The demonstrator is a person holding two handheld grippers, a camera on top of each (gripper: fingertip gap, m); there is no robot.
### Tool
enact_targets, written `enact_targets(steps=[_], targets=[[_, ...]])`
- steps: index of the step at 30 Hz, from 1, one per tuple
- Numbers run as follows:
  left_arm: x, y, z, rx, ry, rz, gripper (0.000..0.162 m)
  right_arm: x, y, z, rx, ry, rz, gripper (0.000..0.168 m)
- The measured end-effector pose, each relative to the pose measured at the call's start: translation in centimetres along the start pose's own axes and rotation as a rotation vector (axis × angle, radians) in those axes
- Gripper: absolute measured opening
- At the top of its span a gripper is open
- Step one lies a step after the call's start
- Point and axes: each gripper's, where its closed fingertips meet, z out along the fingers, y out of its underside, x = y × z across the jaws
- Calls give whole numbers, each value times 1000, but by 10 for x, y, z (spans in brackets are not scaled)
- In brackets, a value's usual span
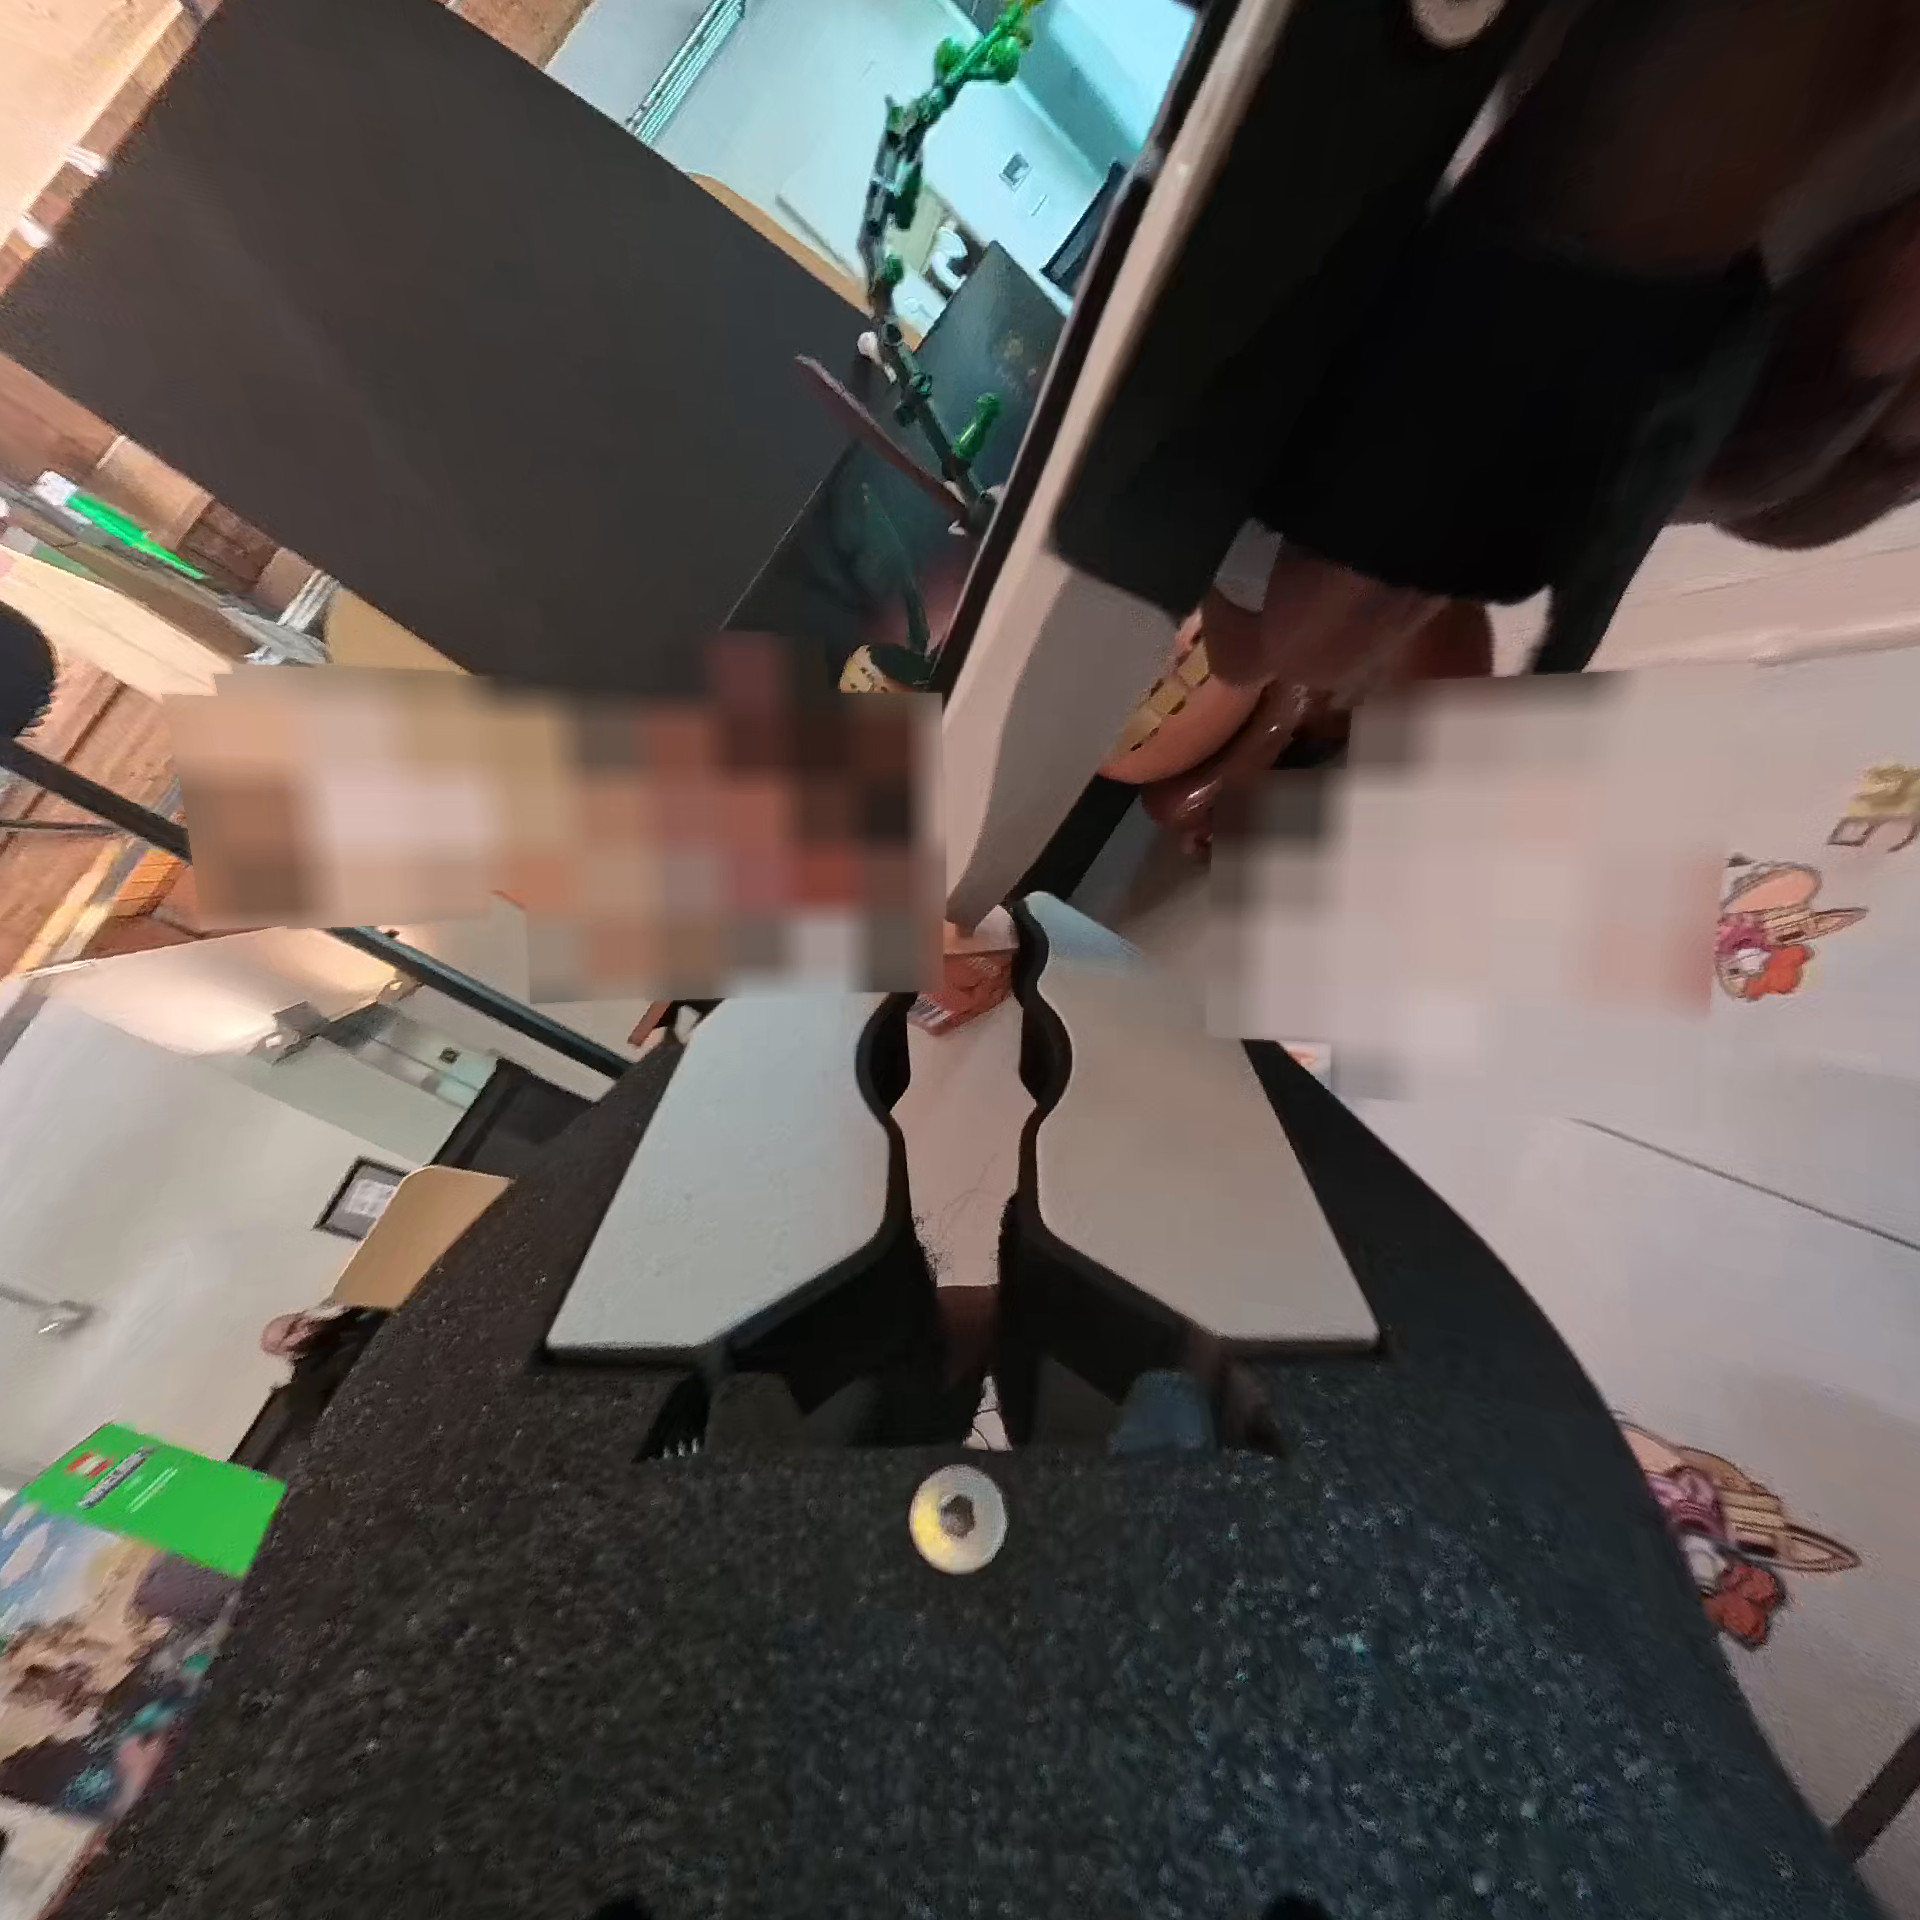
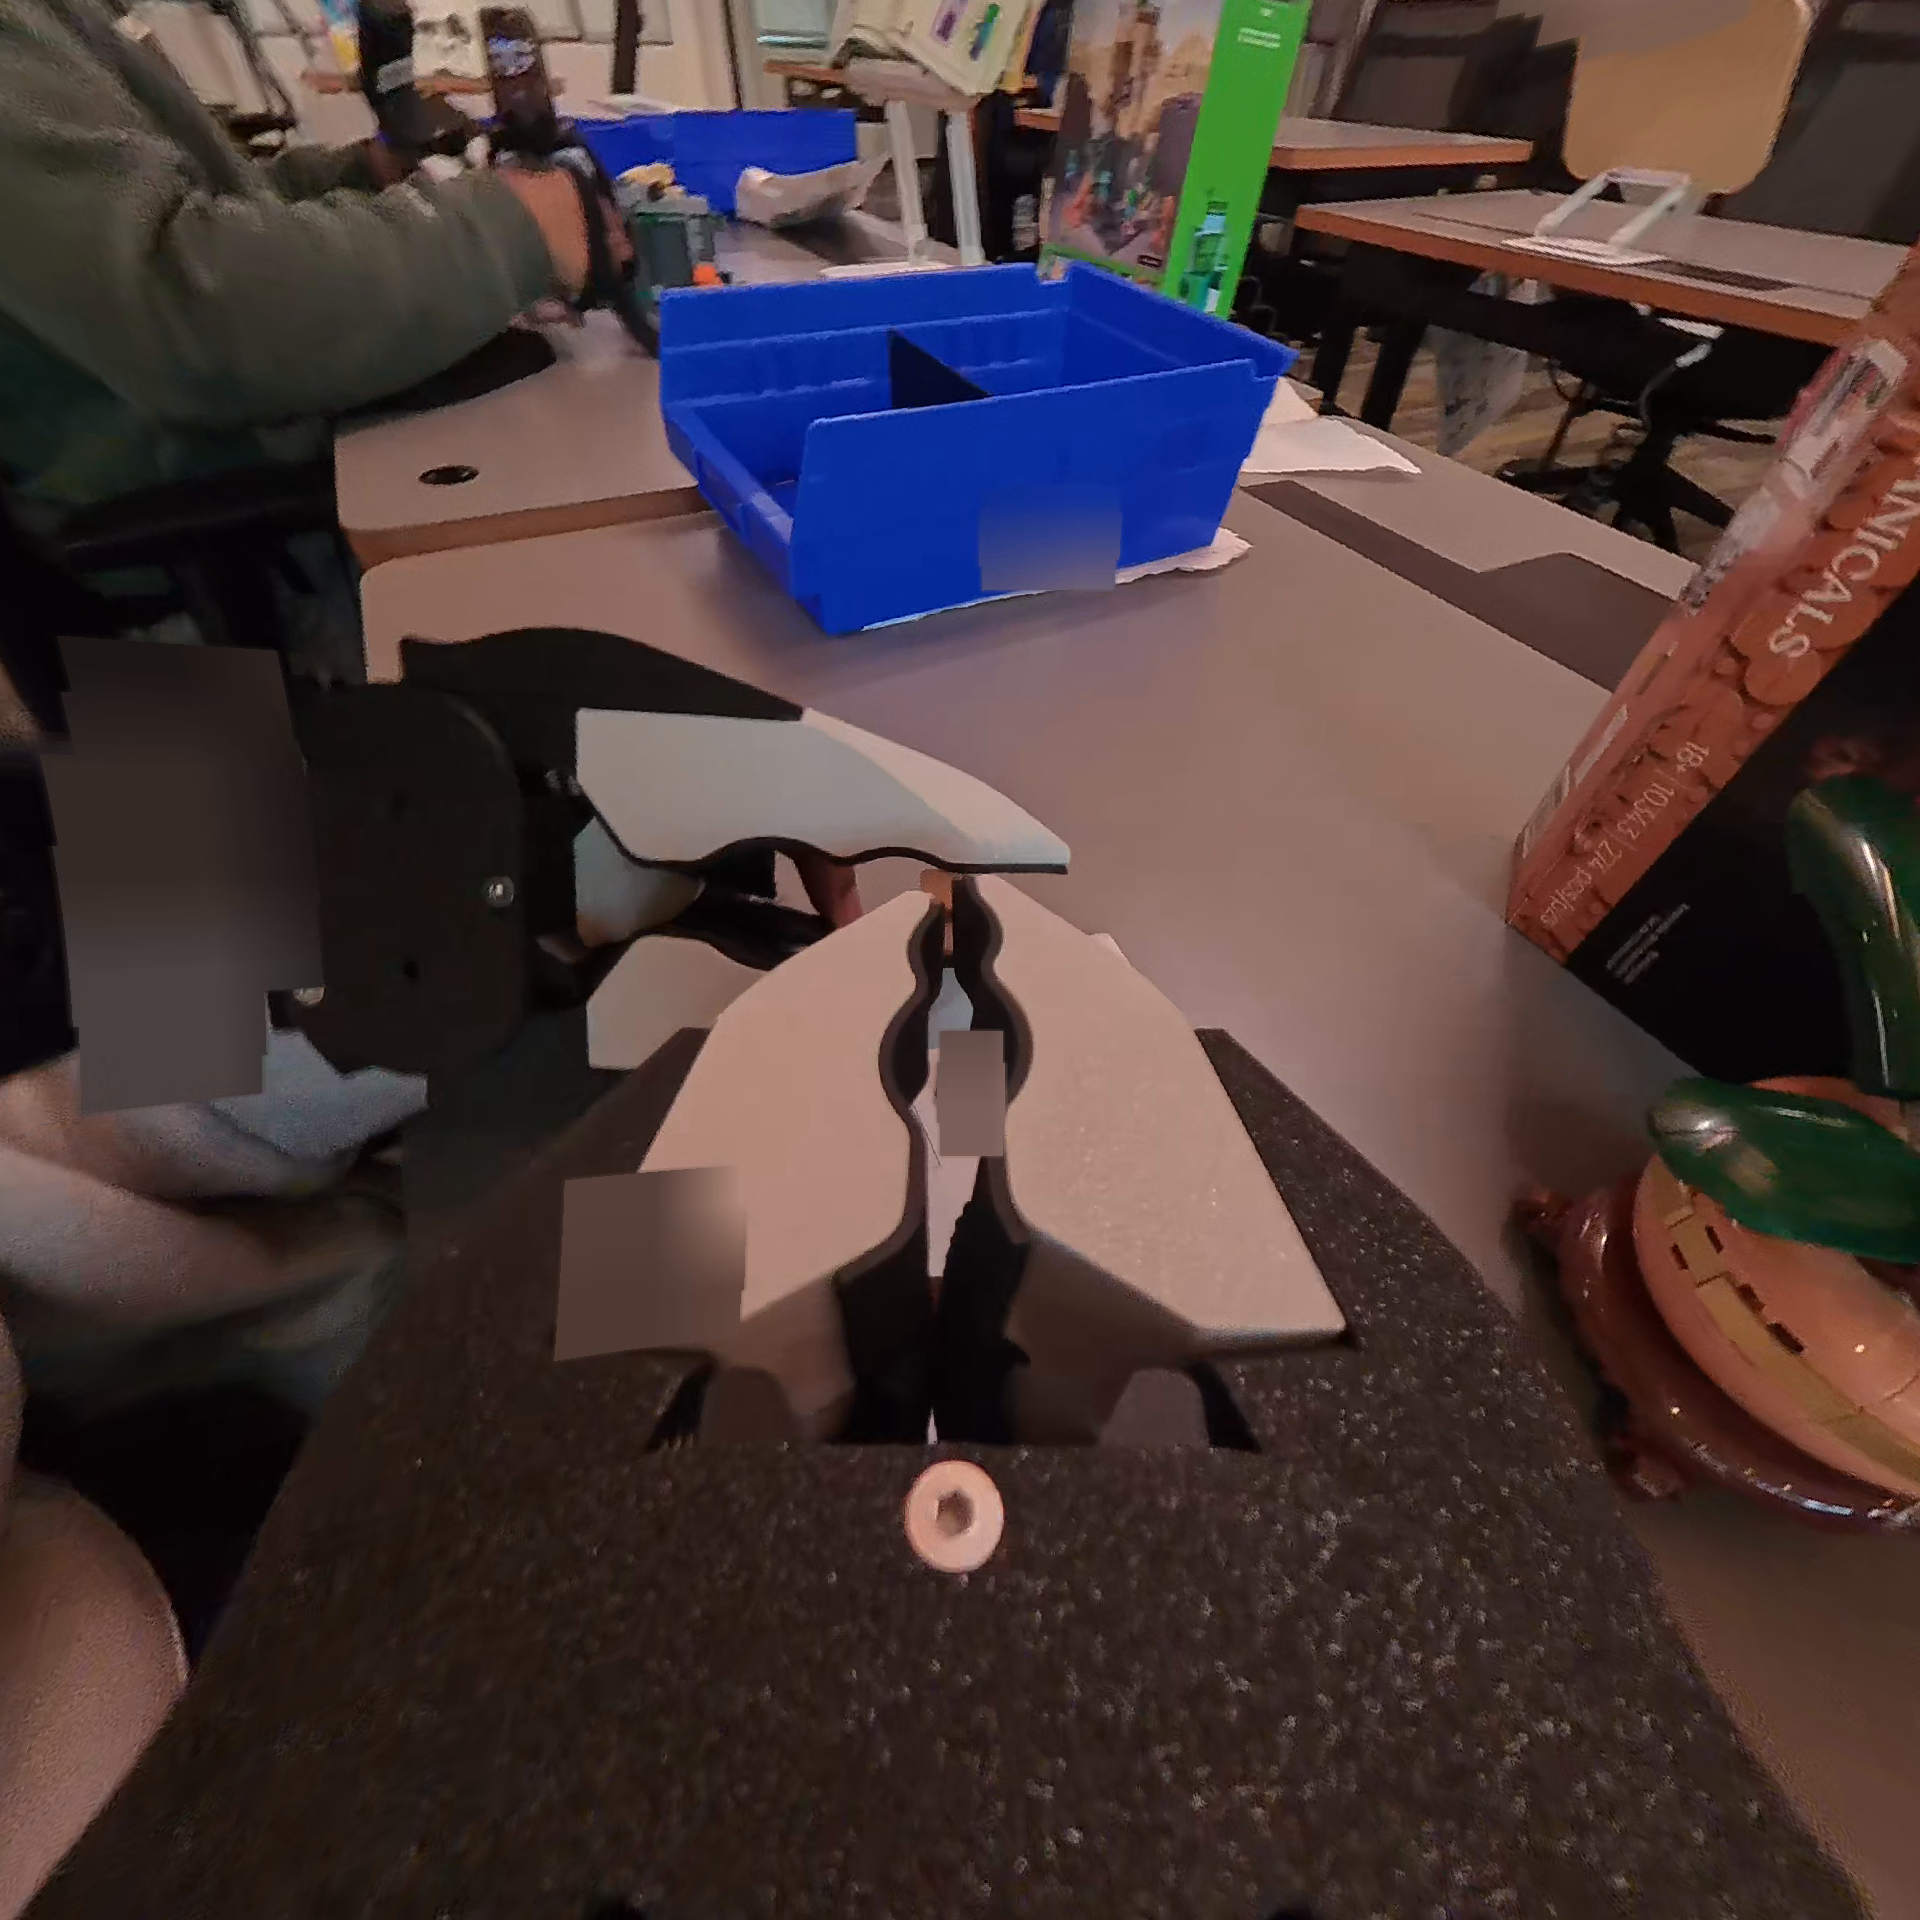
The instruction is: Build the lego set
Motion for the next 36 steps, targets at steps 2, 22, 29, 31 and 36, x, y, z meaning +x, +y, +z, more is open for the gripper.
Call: enact_targets(steps=[2,22,29,31,36], targets=[[12,-4,0,44,113,-34,22,-2,1,-4,-13,-81,-84,2],[84,-80,-103,519,1333,-660,30,-85,36,-70,-421,-1003,-1071,2],[93,-80,-107,487,1377,-625,26,-84,34,-70,-426,-1062,-964,2],[93,-82,-106,492,1378,-631,25,-84,36,-71,-436,-1072,-953,2],[94,-81,-105,475,1377,-637,20,-83,40,-71,-464,-1080,-933,2]])
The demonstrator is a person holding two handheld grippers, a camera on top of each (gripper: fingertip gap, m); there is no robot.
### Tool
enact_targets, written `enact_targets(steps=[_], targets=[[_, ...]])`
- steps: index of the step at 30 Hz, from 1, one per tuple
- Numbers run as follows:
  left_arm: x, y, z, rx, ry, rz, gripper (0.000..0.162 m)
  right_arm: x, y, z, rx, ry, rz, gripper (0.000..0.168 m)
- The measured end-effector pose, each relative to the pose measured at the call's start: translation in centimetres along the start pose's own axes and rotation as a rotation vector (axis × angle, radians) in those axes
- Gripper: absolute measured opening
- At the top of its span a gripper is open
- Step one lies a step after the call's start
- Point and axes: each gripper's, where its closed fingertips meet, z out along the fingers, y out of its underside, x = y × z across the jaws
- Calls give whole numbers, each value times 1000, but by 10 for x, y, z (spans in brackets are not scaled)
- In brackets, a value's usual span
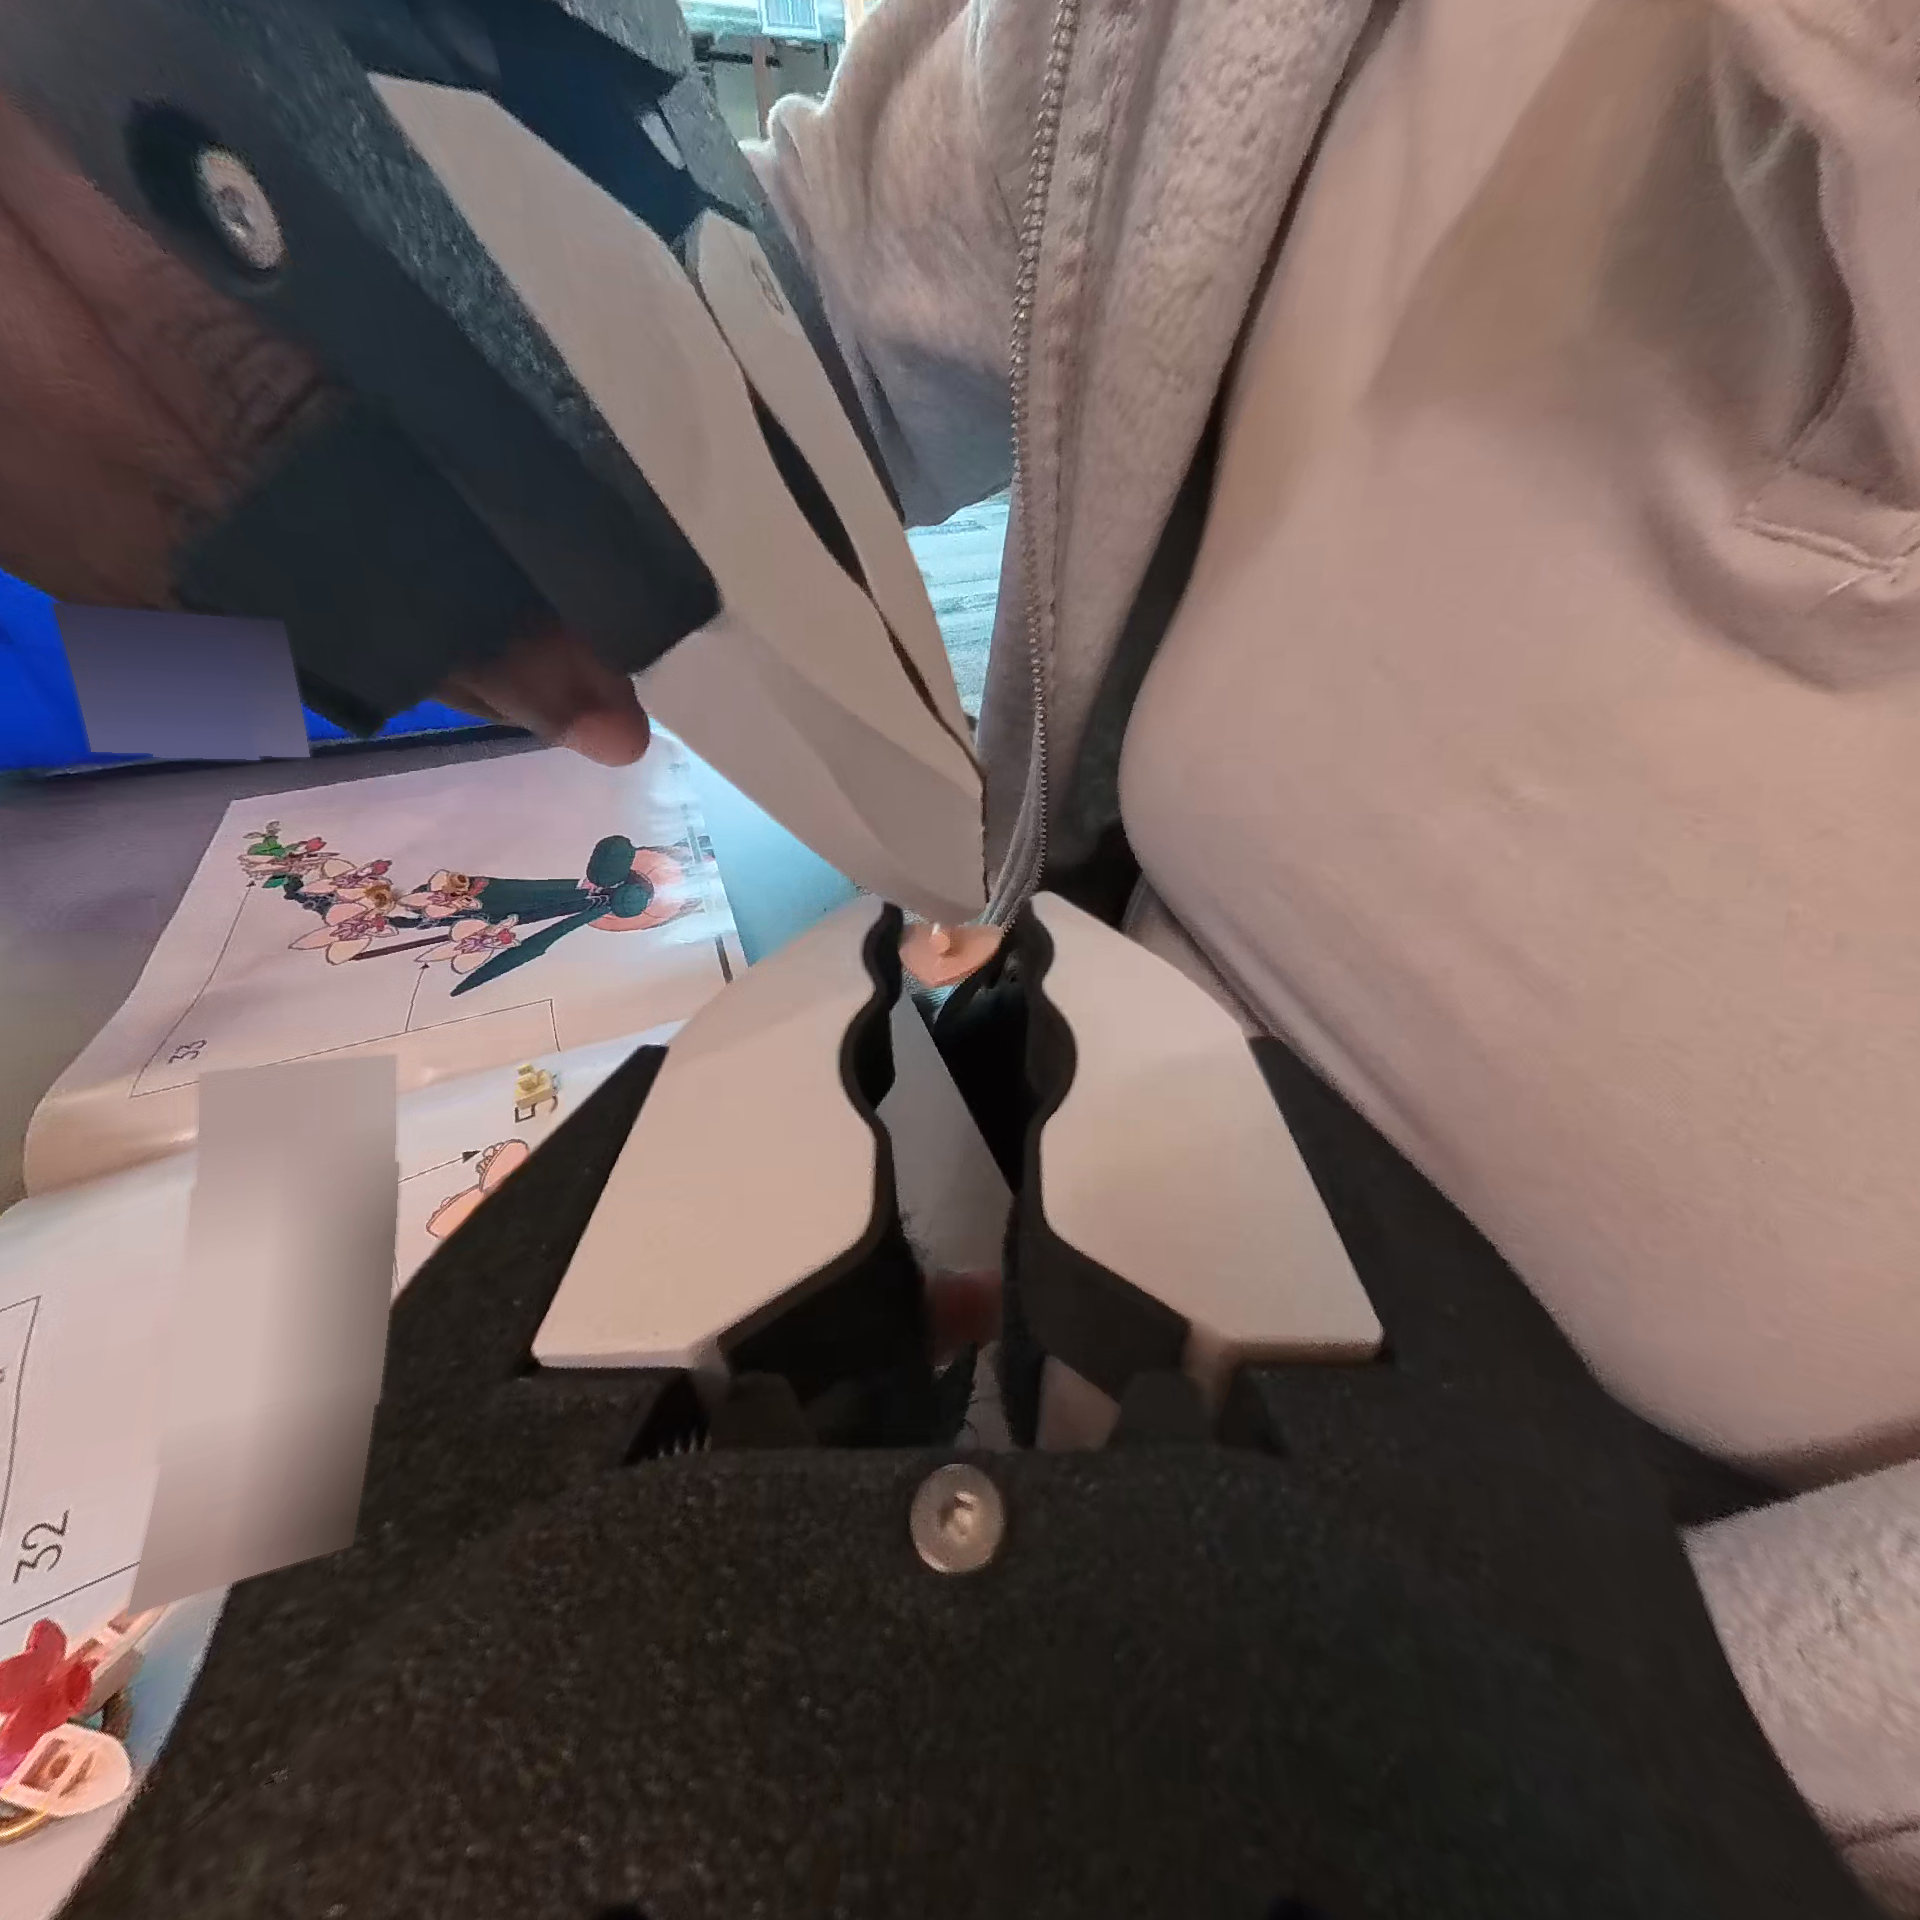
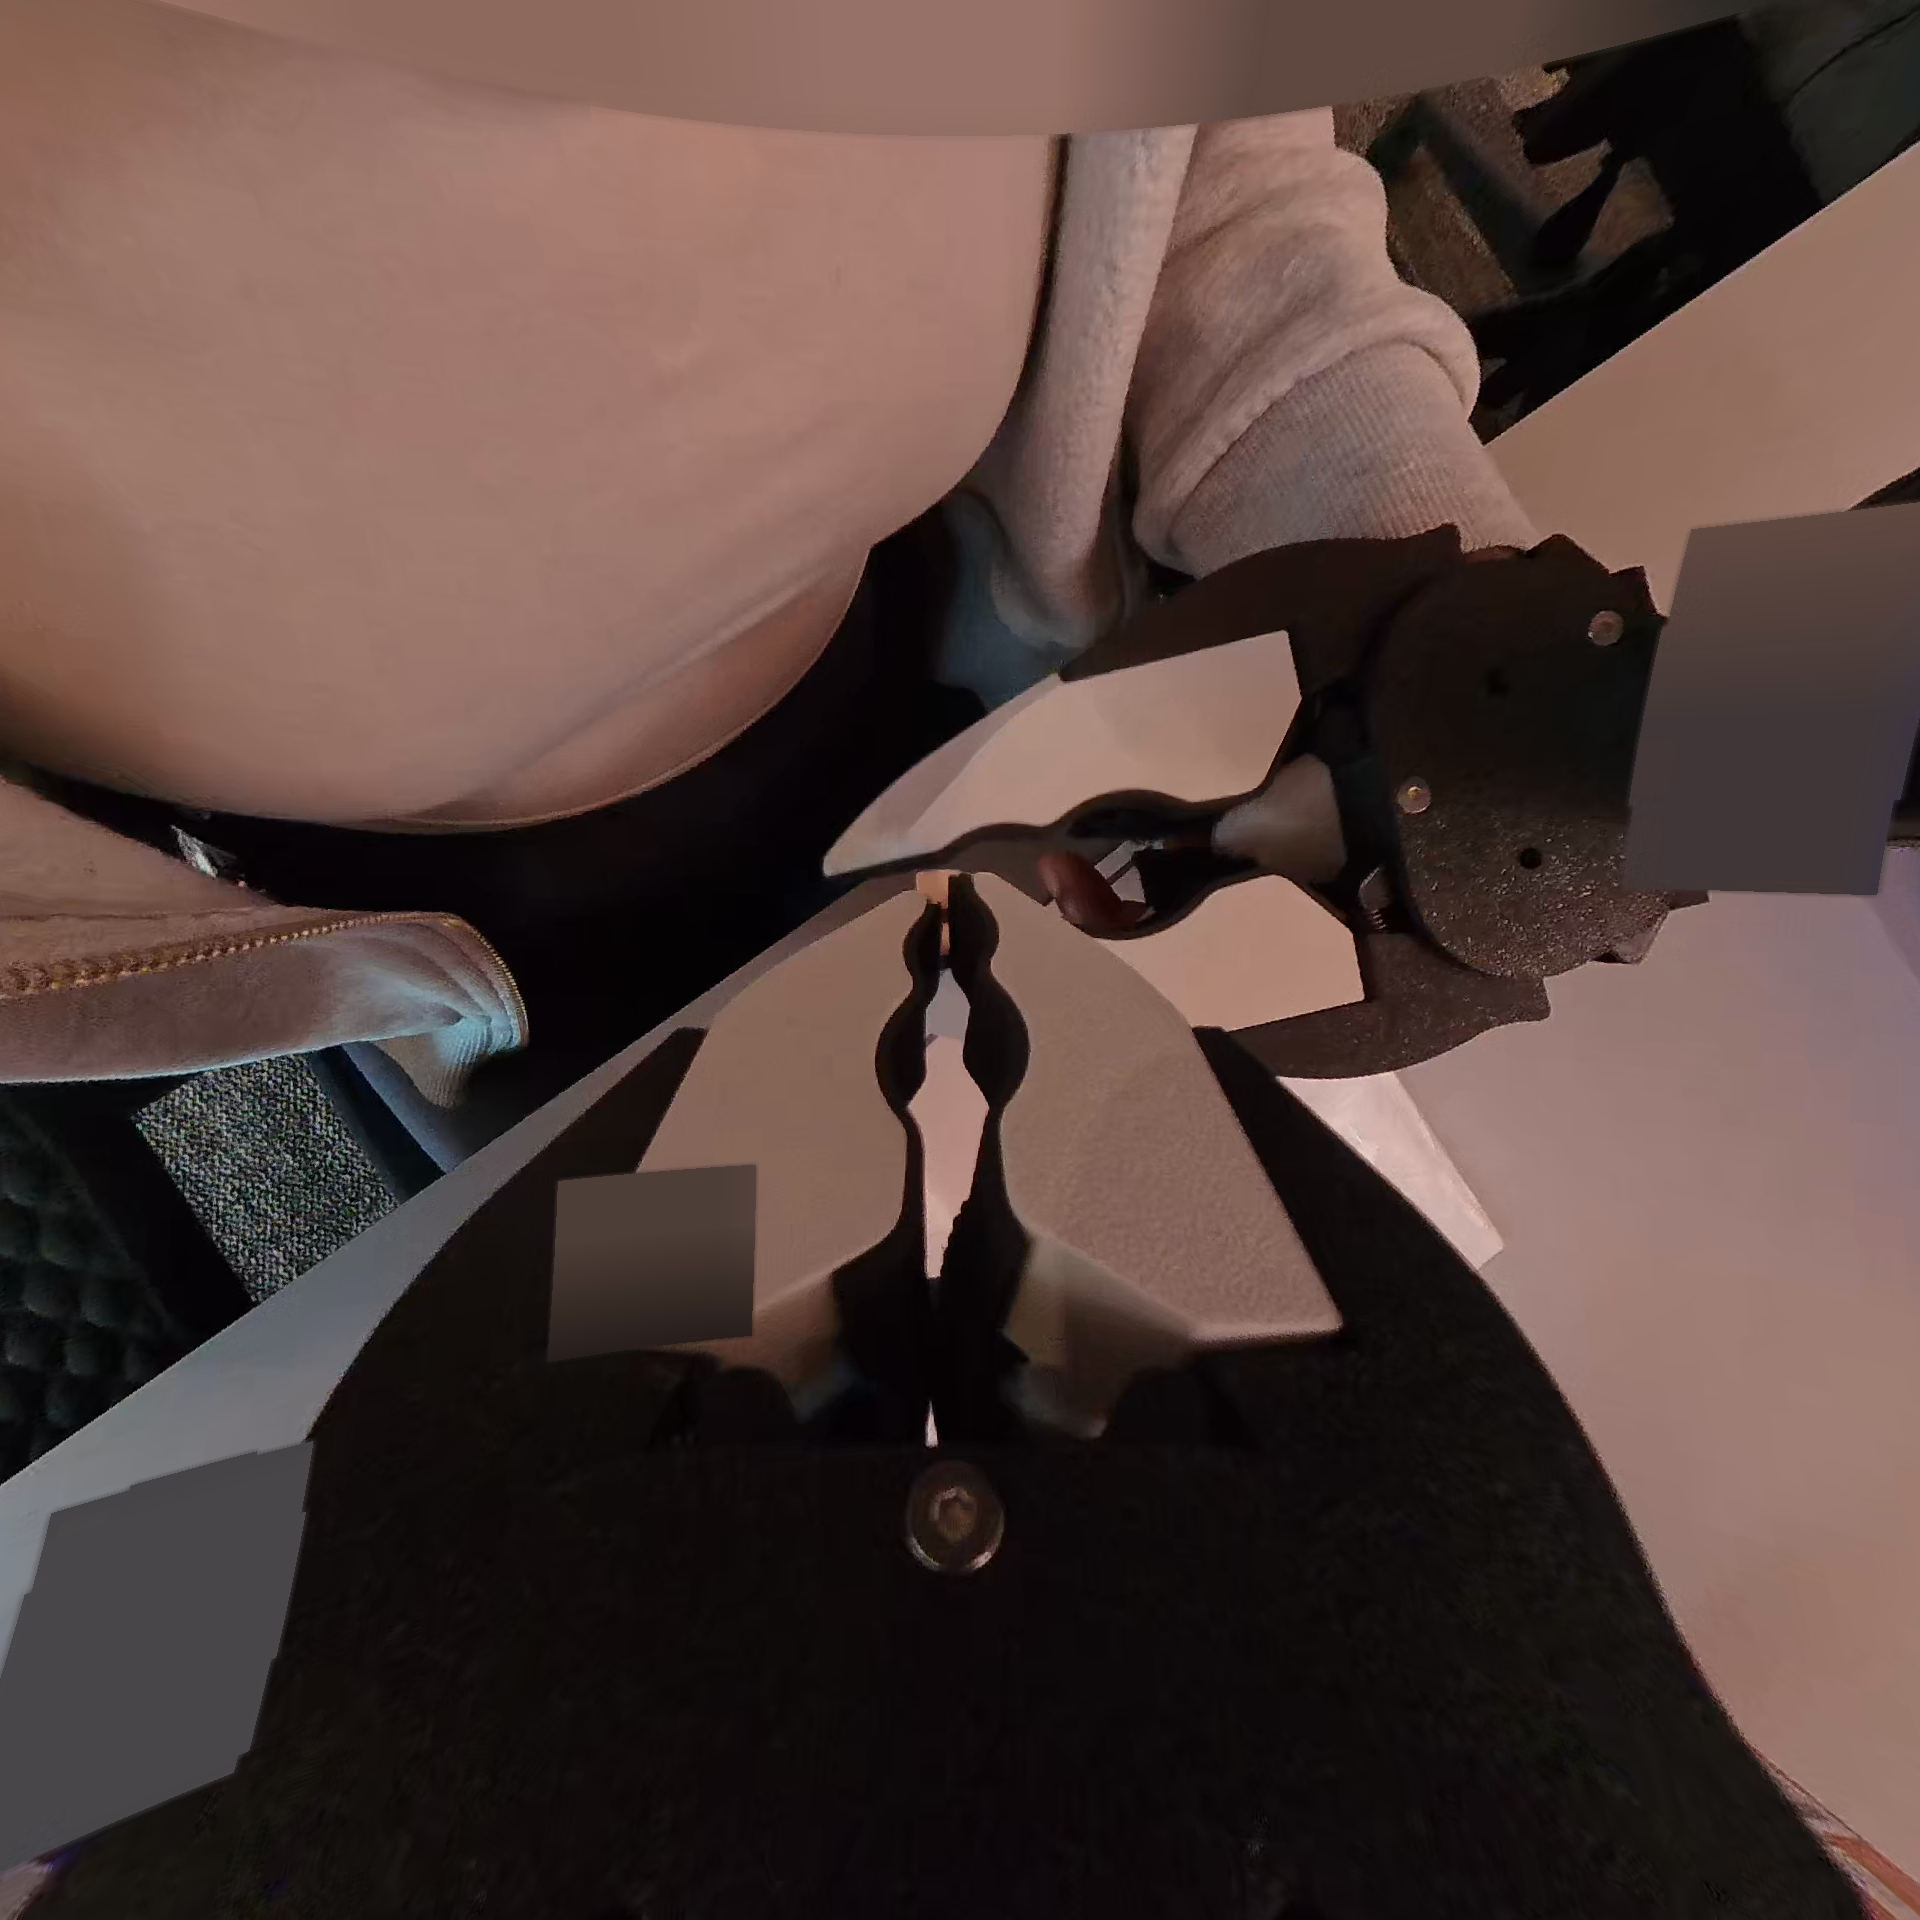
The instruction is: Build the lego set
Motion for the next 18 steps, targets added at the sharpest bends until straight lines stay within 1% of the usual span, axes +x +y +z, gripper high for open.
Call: enact_targets(steps=[1,11,18], targets=[[0,0,0,0,2,-3,17,0,-1,0,6,-3,2,1],[2,-1,2,7,11,6,20,-6,-2,-3,36,-31,22,1],[4,0,4,2,22,20,16,-8,-4,-1,49,-64,20,1]])
